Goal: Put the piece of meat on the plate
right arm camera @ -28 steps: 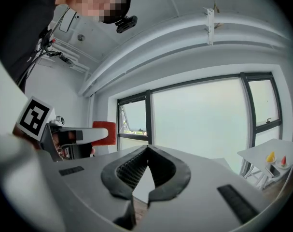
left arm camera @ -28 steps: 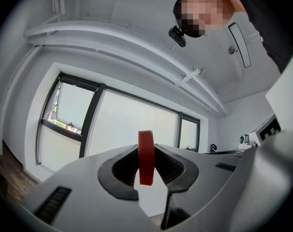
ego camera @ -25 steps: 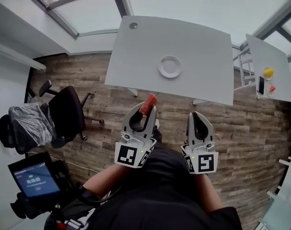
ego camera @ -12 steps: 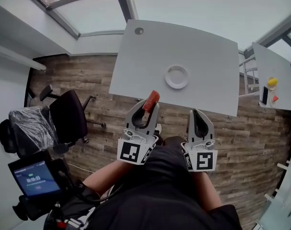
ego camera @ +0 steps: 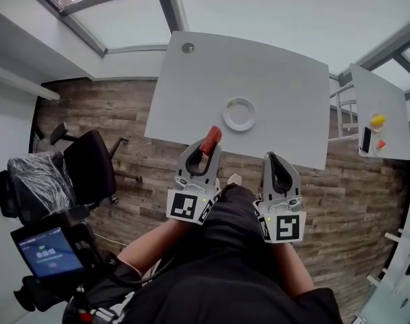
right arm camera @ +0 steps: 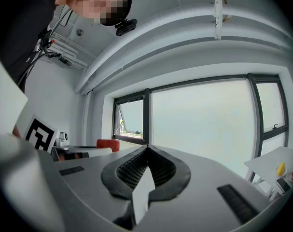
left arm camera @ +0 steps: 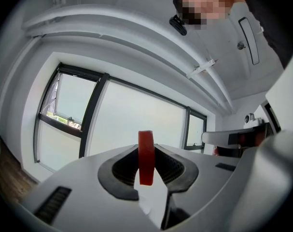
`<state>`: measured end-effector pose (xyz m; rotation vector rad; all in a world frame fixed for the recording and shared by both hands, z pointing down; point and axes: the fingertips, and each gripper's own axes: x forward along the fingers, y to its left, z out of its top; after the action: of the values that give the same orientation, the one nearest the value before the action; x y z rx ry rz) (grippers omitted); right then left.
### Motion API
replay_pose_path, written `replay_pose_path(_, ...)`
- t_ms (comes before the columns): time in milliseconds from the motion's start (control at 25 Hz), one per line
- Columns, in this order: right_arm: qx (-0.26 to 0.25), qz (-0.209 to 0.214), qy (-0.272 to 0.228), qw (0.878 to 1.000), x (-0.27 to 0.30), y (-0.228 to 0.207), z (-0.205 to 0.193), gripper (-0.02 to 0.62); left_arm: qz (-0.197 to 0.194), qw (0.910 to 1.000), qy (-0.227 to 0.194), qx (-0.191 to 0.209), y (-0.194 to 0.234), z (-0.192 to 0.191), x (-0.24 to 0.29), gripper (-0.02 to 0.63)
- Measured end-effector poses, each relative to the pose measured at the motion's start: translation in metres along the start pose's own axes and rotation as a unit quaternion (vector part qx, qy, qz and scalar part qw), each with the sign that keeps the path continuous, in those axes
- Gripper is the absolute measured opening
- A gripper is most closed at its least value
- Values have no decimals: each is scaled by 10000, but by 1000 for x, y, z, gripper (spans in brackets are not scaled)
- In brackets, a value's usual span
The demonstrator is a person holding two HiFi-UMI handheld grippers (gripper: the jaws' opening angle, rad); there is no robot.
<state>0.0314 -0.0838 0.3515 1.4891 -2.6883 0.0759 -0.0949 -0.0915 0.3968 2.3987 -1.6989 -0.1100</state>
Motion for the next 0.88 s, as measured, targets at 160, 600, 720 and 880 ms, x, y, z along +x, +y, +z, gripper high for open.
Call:
replay_pose_path(160, -4, 38, -114, 9999, 1, 2, 8, 3, -92, 9991, 406, 64, 1, -21, 11, 92)
replay_pose_path(600, 75, -47, -269, 9996, 4, -15, 15, 3, 38, 9965, 829, 117, 13, -70, 45, 92)
replay_pose_path(720, 131, -28, -188, 9997, 9, -47, 3, 3, 199, 9943, 1033, 149, 13, -96, 74, 92)
replay_pose_path(880, 167, -5, -166, 9997, 11, -63, -5, 3, 209, 9921, 1232, 129, 14, -118, 88, 92)
